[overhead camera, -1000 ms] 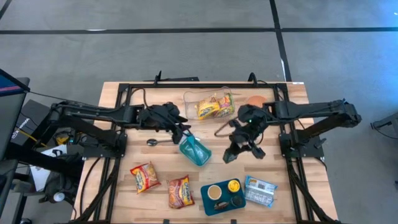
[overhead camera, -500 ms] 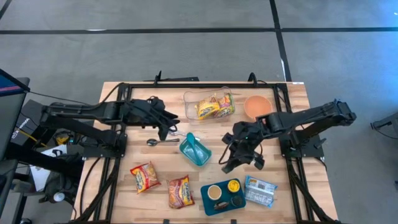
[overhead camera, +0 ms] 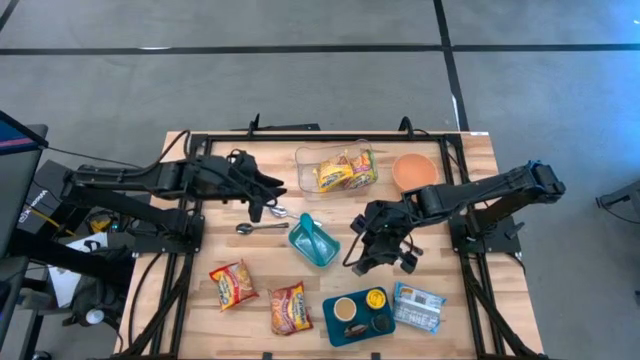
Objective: Pick & Place Food Item
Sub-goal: Put the black seasoning can into the blue bin
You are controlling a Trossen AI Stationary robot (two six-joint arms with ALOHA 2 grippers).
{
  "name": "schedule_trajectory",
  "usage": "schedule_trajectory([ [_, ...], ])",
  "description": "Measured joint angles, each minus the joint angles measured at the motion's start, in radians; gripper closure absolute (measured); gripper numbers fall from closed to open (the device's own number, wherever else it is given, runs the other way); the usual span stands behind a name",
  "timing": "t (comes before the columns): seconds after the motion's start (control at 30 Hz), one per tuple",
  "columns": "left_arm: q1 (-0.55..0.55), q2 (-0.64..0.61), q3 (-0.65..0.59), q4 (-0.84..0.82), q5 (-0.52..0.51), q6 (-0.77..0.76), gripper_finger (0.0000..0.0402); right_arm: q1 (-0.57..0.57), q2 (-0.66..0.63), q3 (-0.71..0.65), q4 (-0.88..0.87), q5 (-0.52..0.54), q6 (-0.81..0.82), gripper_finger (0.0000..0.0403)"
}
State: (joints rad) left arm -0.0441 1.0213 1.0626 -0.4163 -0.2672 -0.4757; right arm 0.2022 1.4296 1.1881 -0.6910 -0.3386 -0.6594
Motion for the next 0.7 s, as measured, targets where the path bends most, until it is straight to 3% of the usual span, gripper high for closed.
schedule_trajectory([
  [0.7,0.000,0.001,0.000,0.286,-0.003,0.000,0.0279,0.106,0.000,0.000,0.057,-0.004,-0.201,0.0282],
])
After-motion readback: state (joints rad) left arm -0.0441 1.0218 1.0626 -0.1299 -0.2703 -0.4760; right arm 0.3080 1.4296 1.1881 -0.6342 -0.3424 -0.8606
